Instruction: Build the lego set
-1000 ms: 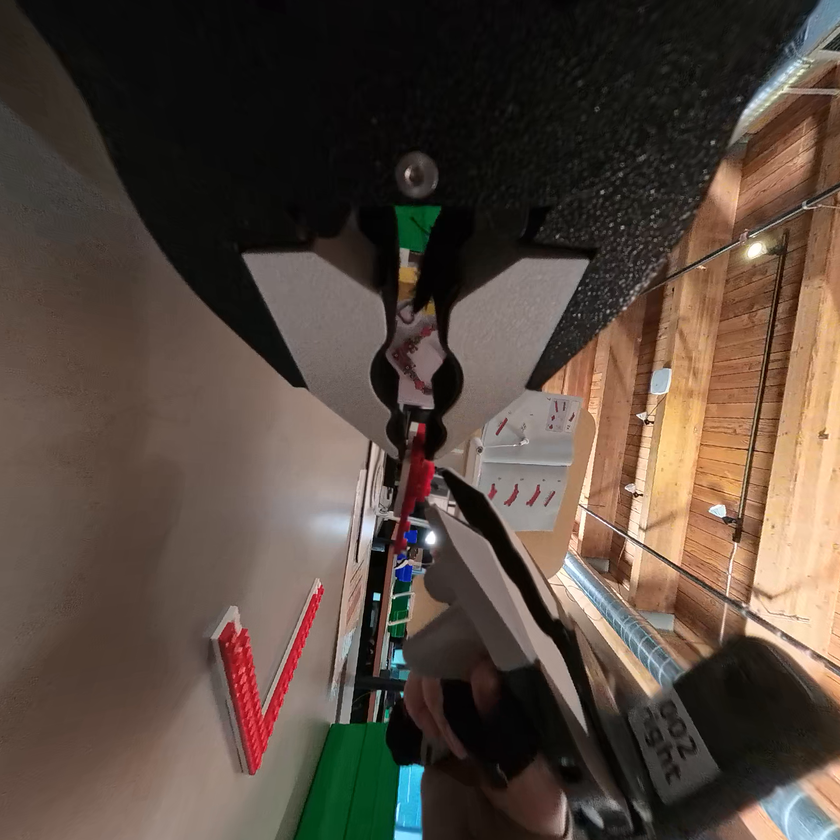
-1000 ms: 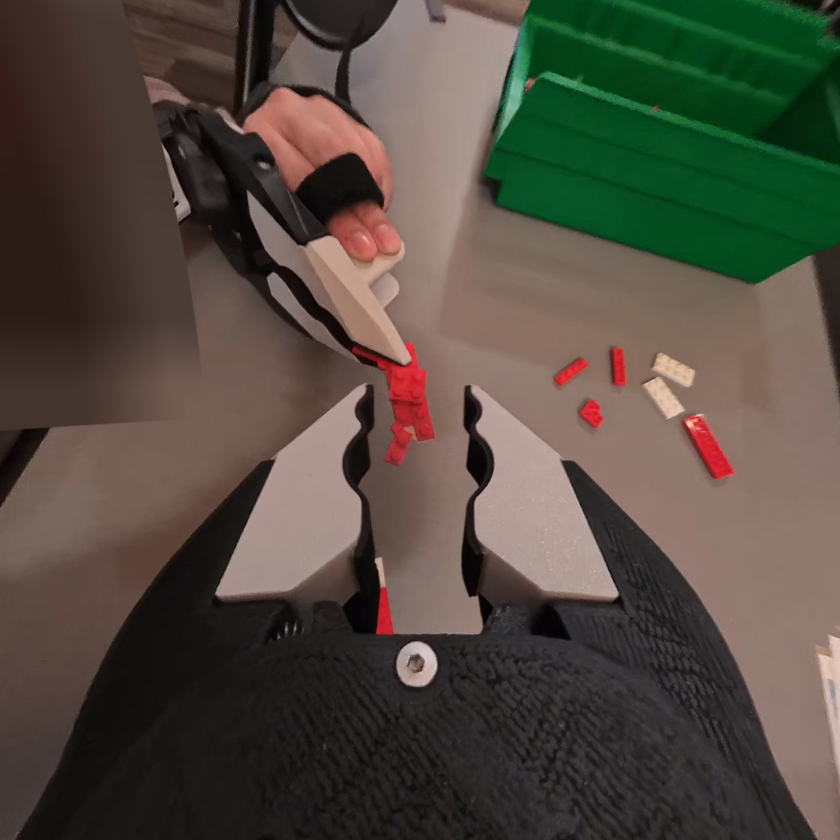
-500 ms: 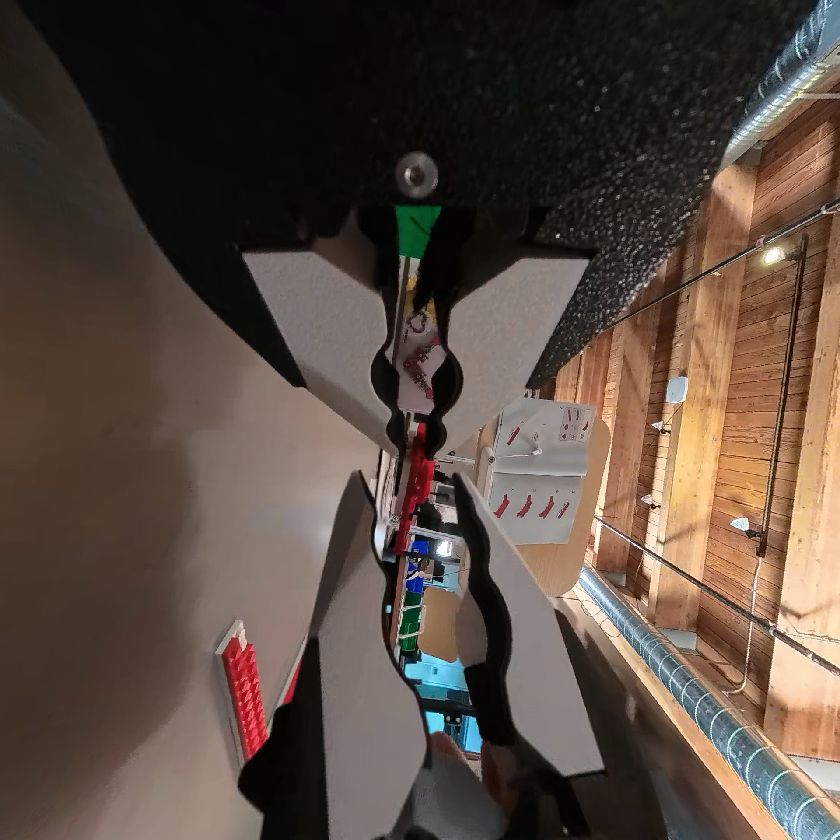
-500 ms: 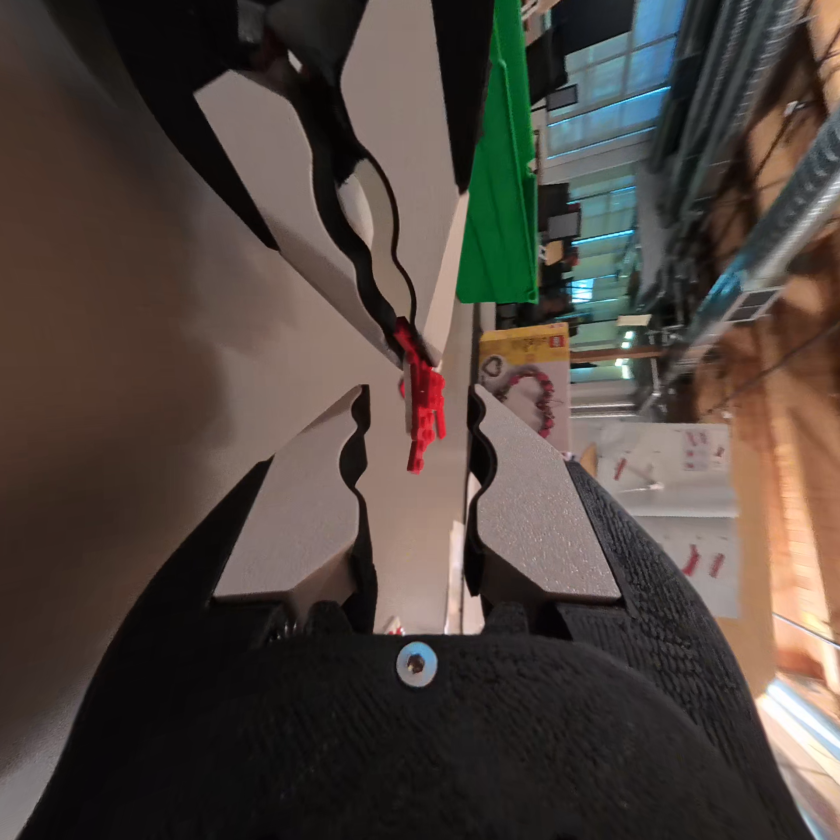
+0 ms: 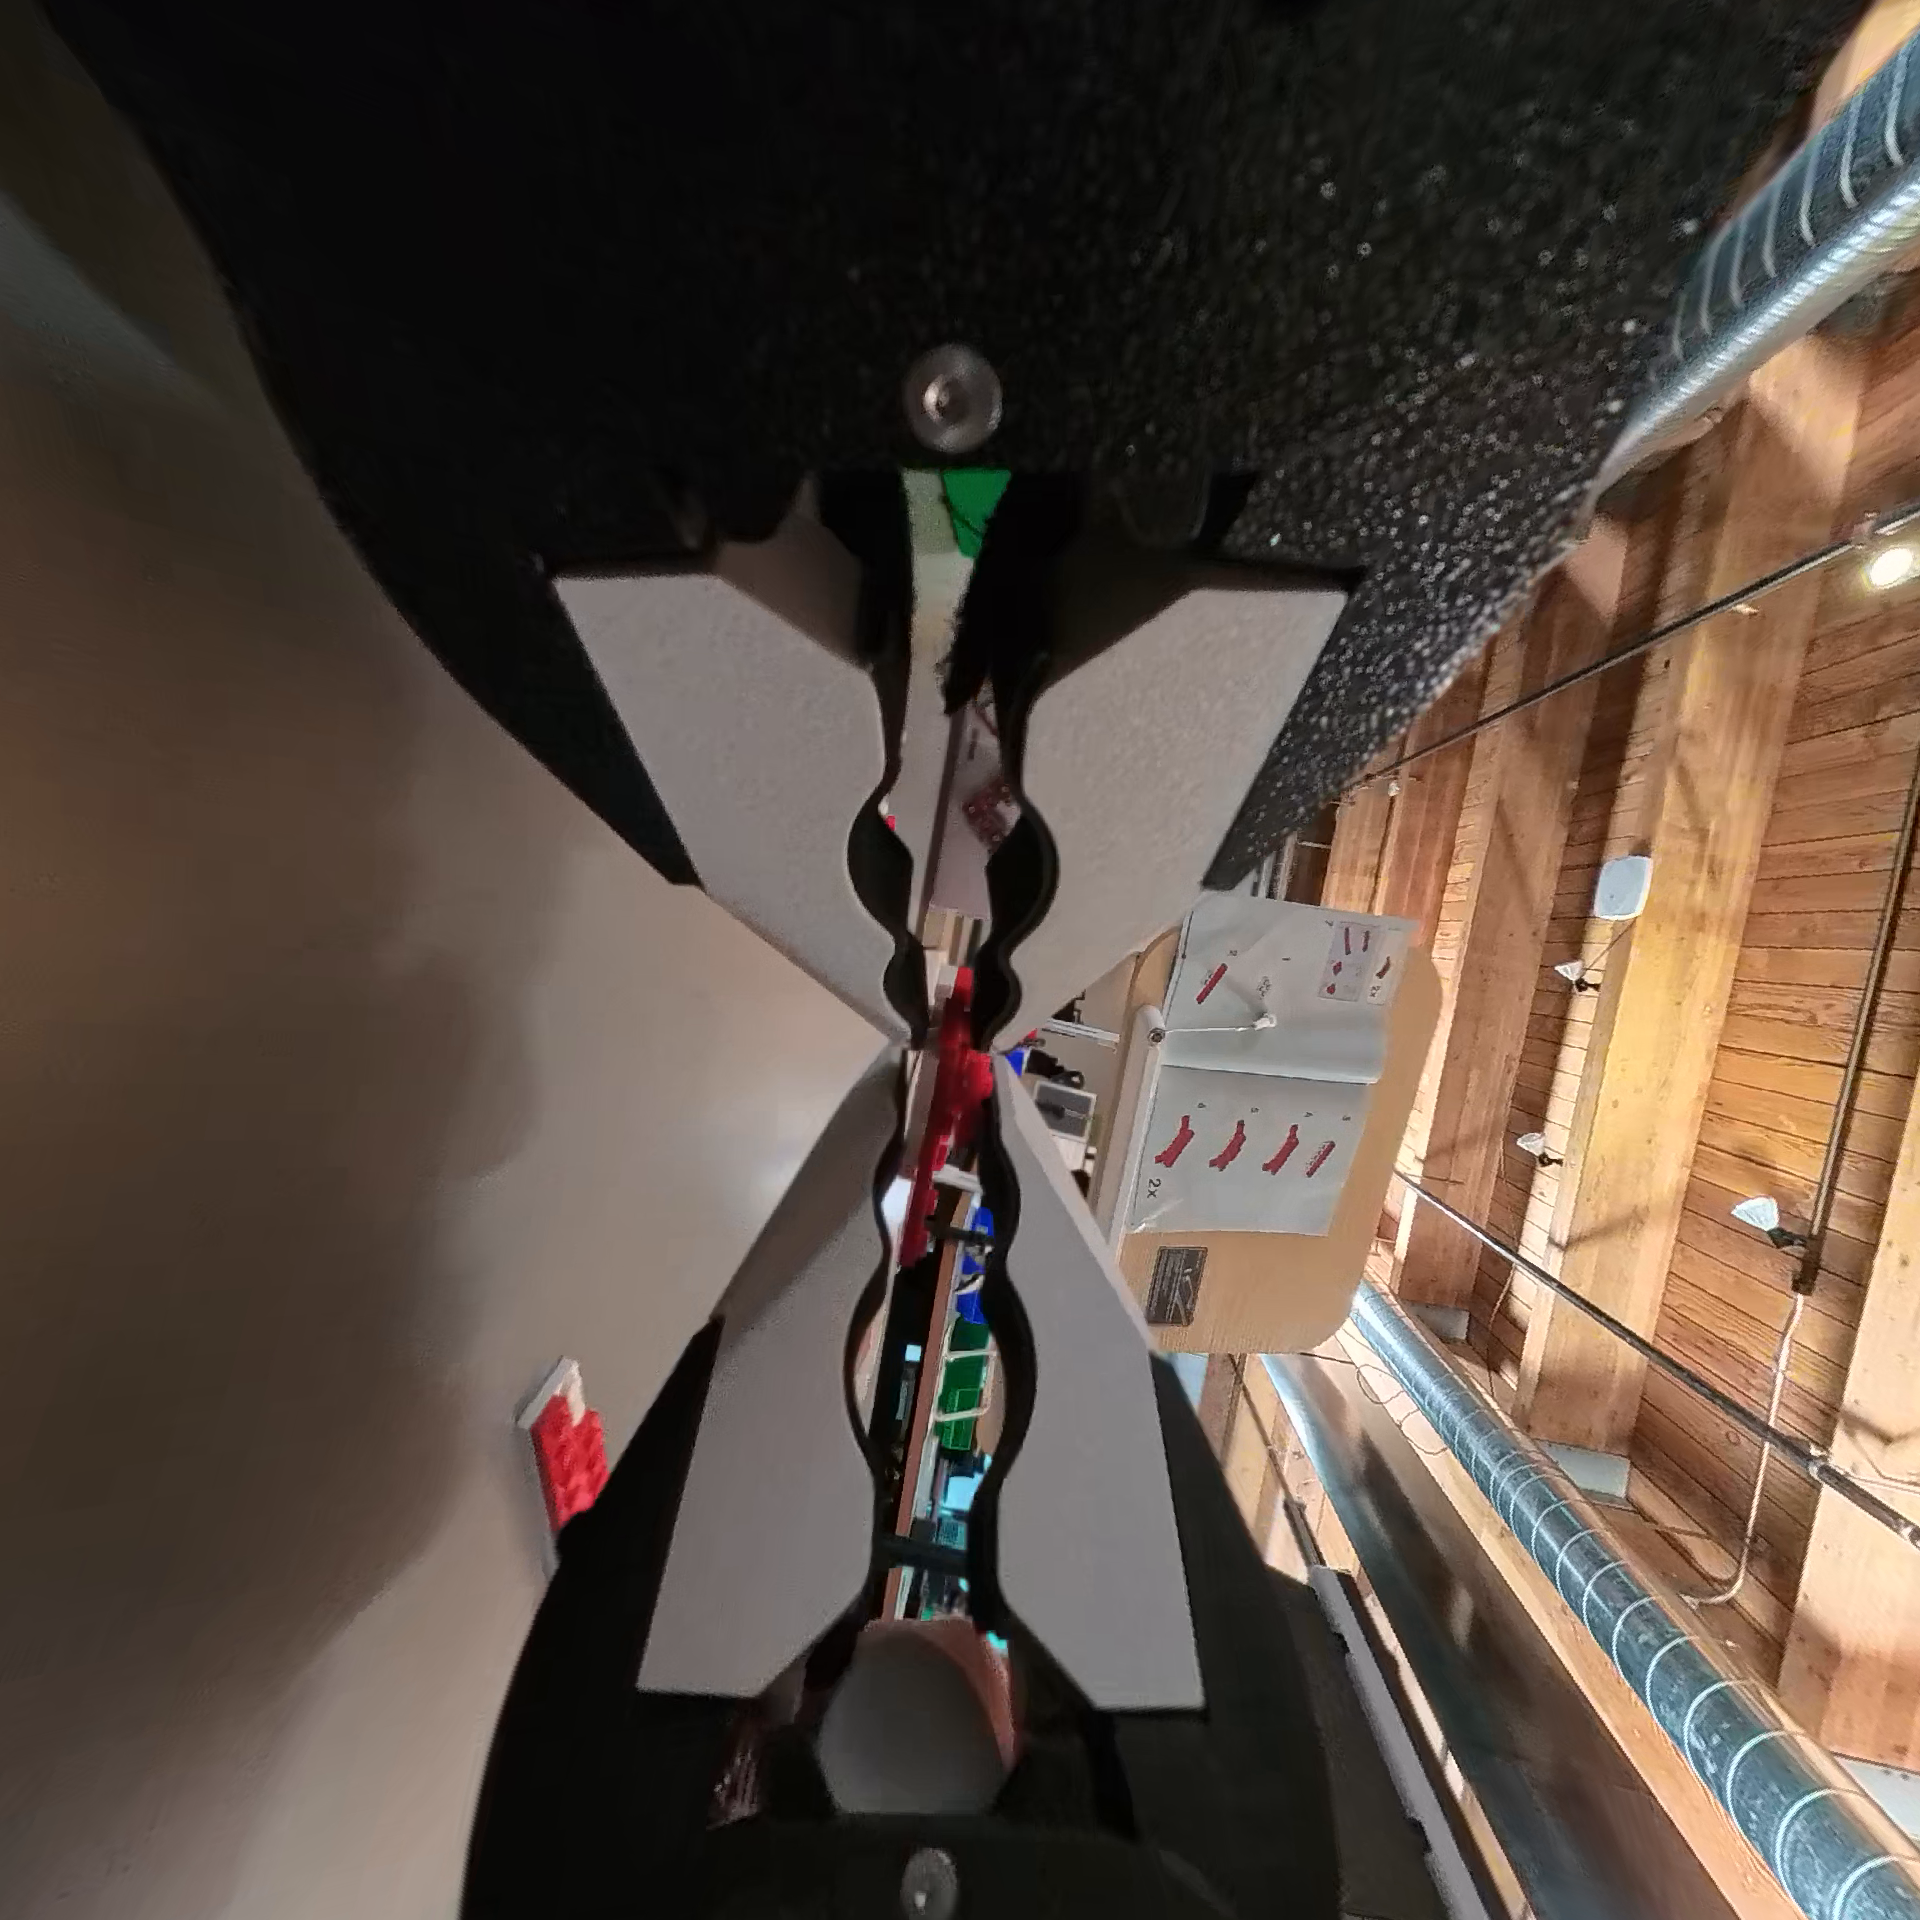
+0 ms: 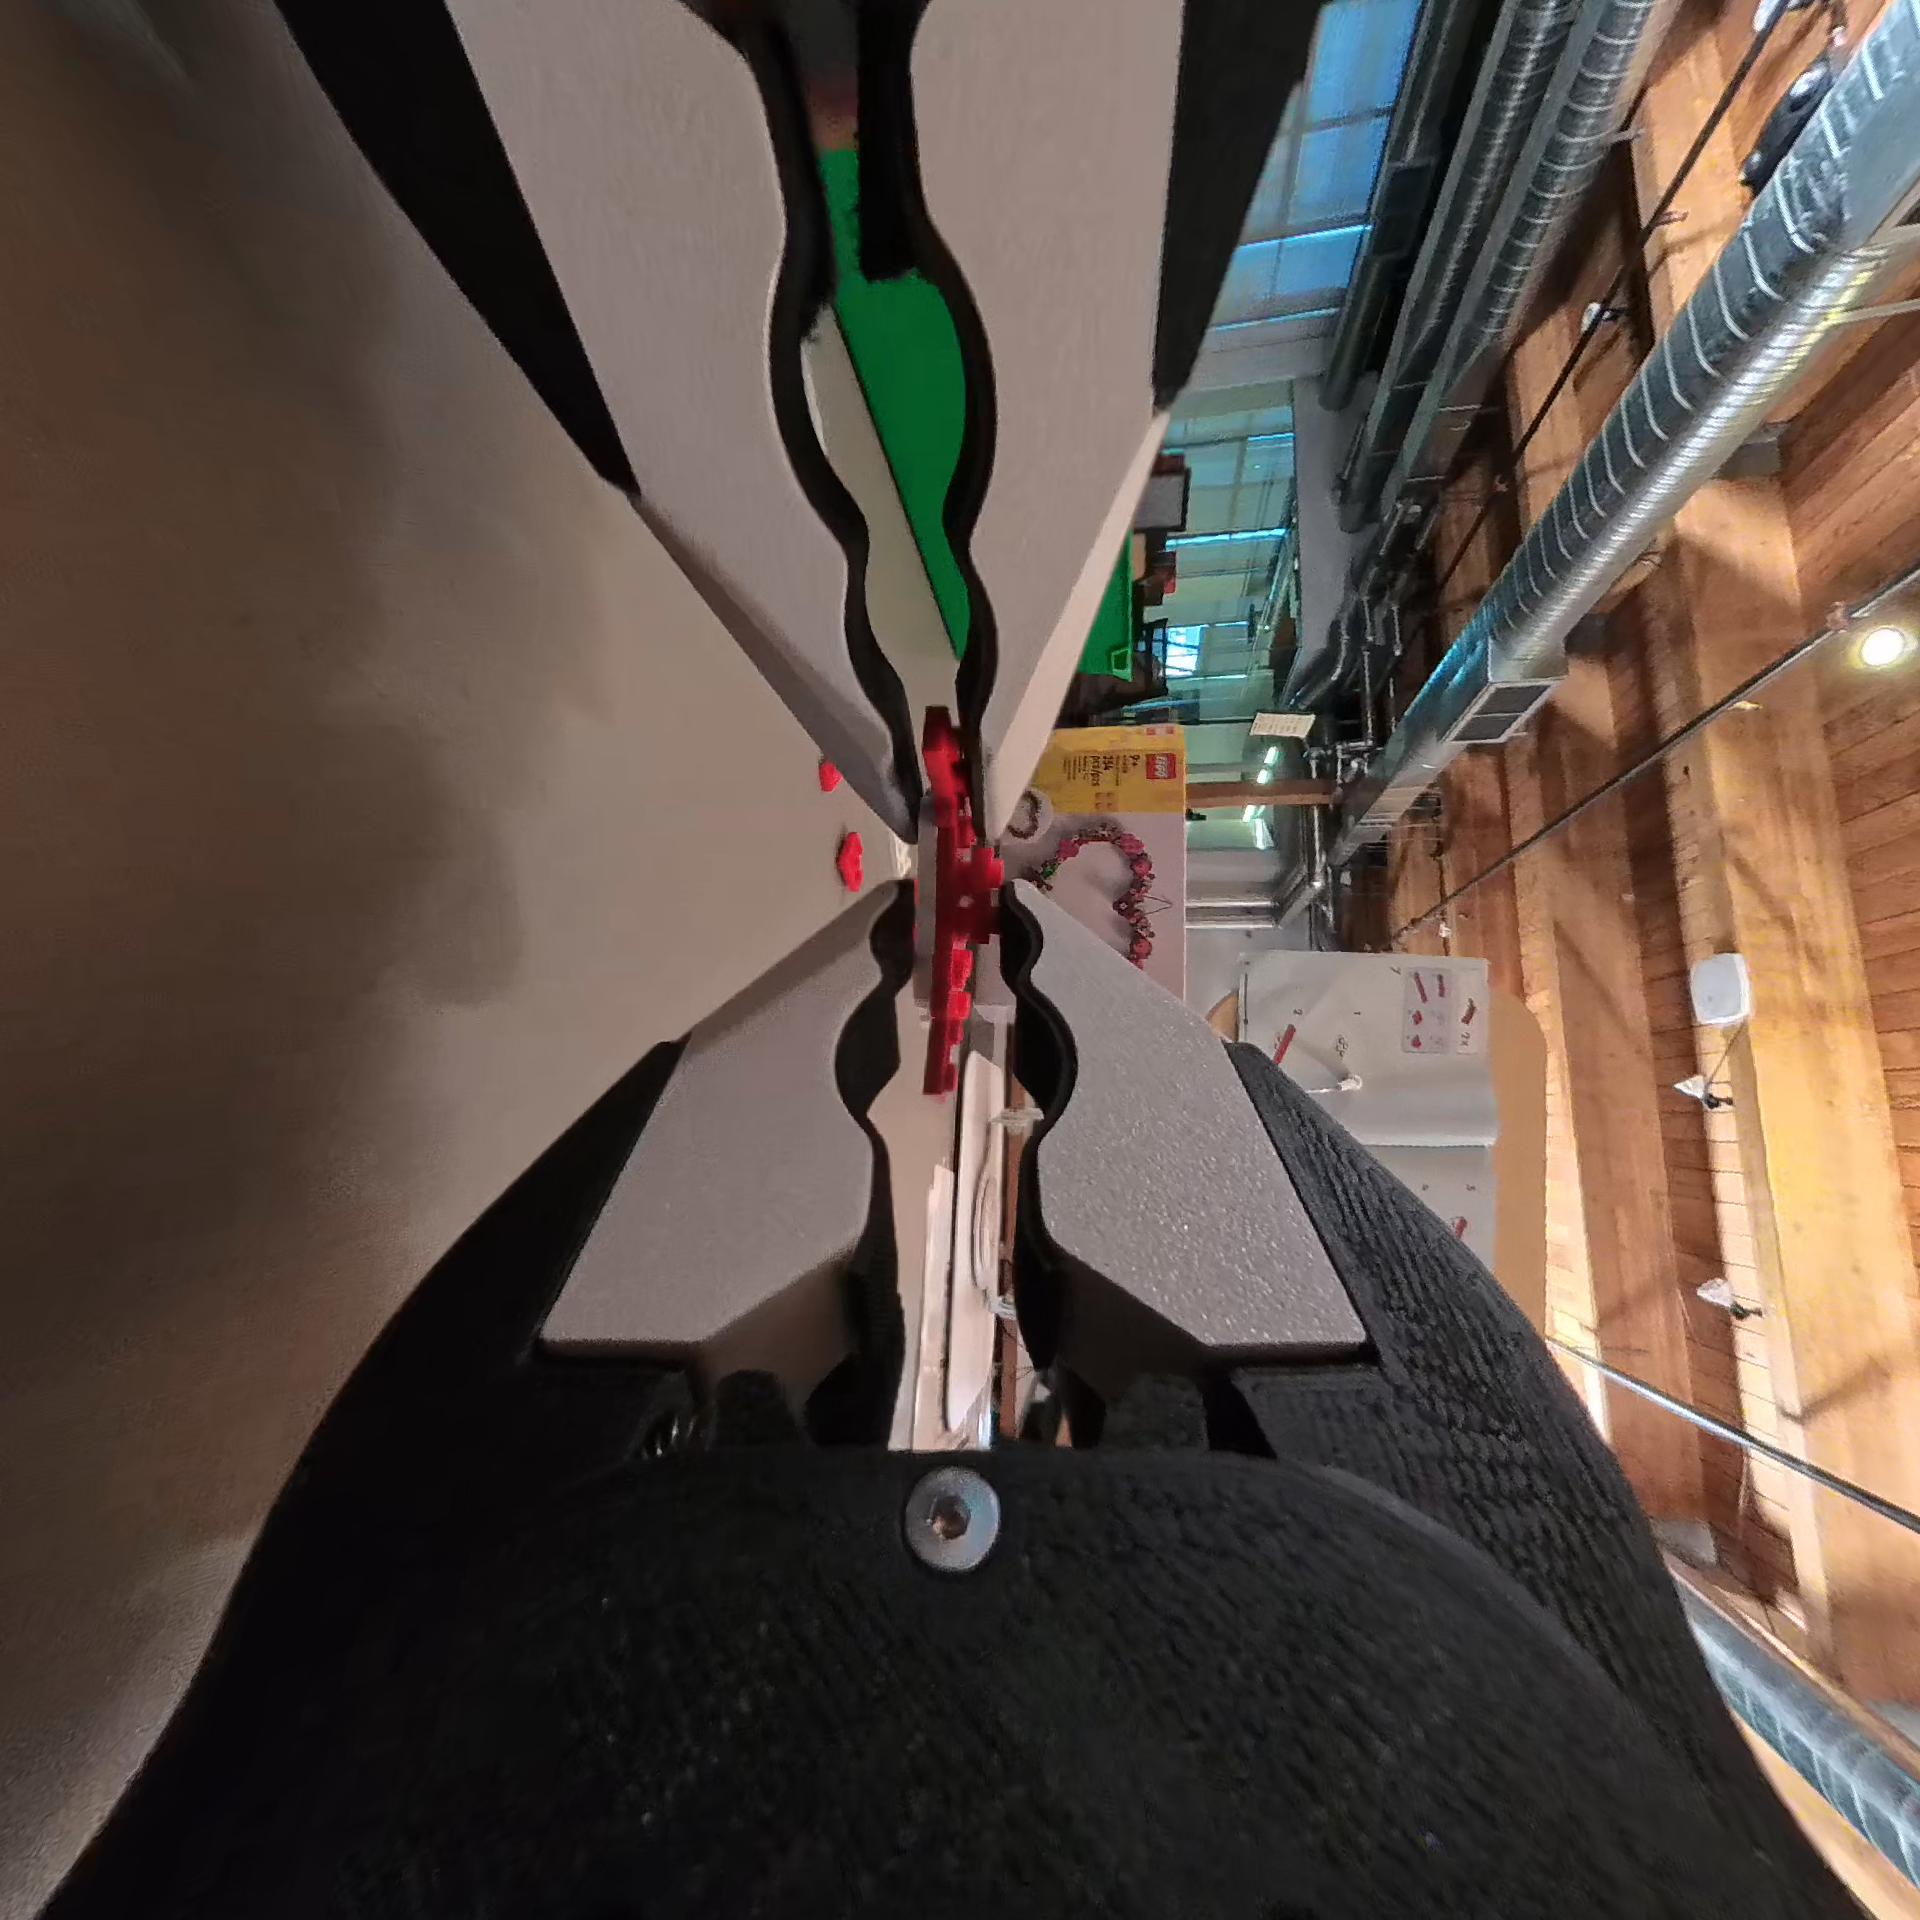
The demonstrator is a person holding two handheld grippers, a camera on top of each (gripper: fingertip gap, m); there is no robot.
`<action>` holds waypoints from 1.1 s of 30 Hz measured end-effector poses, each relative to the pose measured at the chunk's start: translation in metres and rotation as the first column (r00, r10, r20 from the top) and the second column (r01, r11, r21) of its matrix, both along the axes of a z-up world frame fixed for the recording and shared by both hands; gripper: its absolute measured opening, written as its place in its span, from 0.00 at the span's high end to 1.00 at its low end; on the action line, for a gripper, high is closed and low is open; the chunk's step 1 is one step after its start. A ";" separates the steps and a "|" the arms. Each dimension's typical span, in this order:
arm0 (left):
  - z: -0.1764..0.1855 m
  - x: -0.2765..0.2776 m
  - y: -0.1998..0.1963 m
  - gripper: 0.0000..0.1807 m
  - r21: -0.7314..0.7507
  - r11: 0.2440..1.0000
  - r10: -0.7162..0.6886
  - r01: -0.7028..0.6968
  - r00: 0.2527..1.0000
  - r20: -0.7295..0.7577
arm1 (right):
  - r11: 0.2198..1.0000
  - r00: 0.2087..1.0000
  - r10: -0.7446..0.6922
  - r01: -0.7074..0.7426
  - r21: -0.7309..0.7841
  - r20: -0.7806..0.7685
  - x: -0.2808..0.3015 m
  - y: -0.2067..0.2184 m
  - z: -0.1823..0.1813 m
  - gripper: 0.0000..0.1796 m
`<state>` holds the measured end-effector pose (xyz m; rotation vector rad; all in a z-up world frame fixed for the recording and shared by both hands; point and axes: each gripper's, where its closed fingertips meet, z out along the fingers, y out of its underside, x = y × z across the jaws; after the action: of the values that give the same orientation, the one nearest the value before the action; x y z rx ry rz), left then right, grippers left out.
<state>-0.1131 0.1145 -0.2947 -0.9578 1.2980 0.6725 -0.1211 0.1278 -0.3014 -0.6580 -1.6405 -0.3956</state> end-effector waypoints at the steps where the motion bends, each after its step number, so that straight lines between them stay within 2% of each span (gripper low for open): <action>1: 0.001 0.000 0.000 0.97 -0.009 1.000 -0.005 0.006 1.000 0.017 | 1.000 1.000 0.007 -0.007 0.000 -0.004 0.001 0.000 0.002 0.93; 12: -0.004 0.006 -0.005 0.97 -0.065 0.997 -0.048 0.050 0.998 0.037 | 0.997 0.997 0.082 -0.082 0.013 -0.006 0.005 -0.007 -0.001 0.94; 23: -0.023 0.010 -0.006 0.97 -0.157 0.985 -0.069 0.066 0.998 -0.014 | 0.994 0.995 0.074 -0.068 -0.089 0.068 0.009 -0.009 -0.019 0.94; 27: -0.029 0.010 -0.007 0.97 -0.233 0.969 -0.084 0.087 0.996 0.024 | 0.980 0.993 0.083 -0.066 -0.190 0.083 0.009 -0.009 -0.027 0.93; 33: -0.027 0.009 -0.004 0.97 -0.241 0.967 -0.075 0.084 0.996 0.048 | 0.981 0.995 0.083 -0.073 -0.181 0.048 0.007 -0.010 -0.025 0.90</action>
<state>-0.1036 0.1102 -0.3213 -1.1044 1.3987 0.4370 -0.1137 0.1182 -0.3261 -0.7188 -1.7625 -0.2122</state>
